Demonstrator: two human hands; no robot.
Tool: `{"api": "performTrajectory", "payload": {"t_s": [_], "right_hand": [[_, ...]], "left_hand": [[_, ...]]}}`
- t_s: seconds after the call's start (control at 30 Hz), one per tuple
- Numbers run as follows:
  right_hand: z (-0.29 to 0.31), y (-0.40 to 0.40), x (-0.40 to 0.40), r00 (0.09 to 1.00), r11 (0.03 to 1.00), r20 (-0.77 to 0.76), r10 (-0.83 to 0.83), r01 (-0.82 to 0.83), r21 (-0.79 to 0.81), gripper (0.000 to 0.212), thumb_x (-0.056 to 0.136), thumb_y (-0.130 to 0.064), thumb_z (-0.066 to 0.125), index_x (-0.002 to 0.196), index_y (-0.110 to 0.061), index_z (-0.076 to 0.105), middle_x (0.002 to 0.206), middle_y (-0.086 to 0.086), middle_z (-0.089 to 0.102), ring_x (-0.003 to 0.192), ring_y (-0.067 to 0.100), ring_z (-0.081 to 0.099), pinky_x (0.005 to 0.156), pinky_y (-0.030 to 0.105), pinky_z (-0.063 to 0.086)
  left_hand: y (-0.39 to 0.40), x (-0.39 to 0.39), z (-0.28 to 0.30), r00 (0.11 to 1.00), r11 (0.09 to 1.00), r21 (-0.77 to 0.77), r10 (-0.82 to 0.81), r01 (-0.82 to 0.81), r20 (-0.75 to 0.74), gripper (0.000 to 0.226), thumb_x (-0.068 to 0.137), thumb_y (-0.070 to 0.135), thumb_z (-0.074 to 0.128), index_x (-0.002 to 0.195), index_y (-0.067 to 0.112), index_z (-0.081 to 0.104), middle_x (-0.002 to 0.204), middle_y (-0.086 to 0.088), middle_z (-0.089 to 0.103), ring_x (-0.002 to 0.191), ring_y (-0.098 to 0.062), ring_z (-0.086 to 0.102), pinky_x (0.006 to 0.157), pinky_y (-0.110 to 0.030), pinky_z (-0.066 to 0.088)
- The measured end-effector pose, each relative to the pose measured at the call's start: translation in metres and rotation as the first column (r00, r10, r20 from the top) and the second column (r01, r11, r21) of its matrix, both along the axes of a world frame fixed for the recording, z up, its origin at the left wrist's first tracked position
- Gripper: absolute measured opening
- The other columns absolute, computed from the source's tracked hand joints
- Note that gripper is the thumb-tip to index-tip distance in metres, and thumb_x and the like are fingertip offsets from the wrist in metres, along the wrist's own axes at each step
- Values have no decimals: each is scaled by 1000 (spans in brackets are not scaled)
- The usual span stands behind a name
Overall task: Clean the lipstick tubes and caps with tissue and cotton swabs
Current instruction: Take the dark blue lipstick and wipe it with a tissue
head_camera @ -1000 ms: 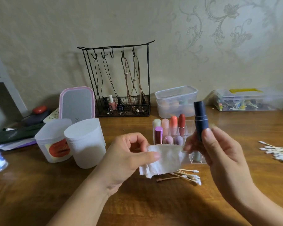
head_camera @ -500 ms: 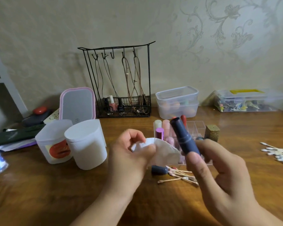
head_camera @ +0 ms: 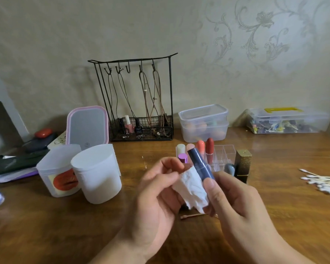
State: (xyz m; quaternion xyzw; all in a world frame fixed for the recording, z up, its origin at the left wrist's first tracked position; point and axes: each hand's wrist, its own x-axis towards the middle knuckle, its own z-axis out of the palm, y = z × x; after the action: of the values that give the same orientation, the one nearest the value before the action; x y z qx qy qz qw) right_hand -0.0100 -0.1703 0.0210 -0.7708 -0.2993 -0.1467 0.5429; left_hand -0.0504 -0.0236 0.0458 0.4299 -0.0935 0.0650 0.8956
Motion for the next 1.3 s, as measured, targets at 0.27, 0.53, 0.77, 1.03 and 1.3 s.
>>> {"api": "performTrajectory", "payload": {"t_s": [0.27,0.53,0.77,1.03,1.3], "right_hand": [[4,-6,2,976,978,191,-102,134,-161,37,88,-69,42,88,-37,59,64,-19,59,54,3,56,47,18,38],[7,-3,-1,869,898,468,-160,324,-297,20,79,-45,48,81,-30,62,63,-21,54,47,2,47,42,17,38],[6,-3,0,857,875,495,-144,344,-341,27,82,-47,47,83,-29,66,65,-19,58,49,3,49,41,19,40],[3,-5,-3,987,988,99,128,-118,-96,24,85,-52,59,93,-31,67,68,-9,61,55,11,57,49,24,45],[8,-4,-7,942,955,-155,296,-293,46,29,83,-52,63,94,-27,72,61,-2,60,51,12,52,49,31,40]], "left_hand": [[-6,6,0,996,997,-62,38,-43,-80,33,62,-15,57,74,11,75,90,-22,70,75,-30,70,64,-36,59],[-6,8,-10,982,998,26,63,-59,-177,49,43,18,88,88,2,76,94,-22,72,74,-27,69,65,-31,58],[-7,6,-10,990,995,53,92,-86,-108,52,42,25,94,88,8,78,95,-17,73,82,-26,70,71,-30,57],[-7,2,-8,994,991,88,103,-105,34,49,43,36,95,80,9,78,80,-13,72,71,-23,68,64,-30,58],[-10,-3,-4,993,990,106,85,-93,80,40,48,37,91,78,13,79,77,-9,74,69,-20,70,60,-30,57]]}}
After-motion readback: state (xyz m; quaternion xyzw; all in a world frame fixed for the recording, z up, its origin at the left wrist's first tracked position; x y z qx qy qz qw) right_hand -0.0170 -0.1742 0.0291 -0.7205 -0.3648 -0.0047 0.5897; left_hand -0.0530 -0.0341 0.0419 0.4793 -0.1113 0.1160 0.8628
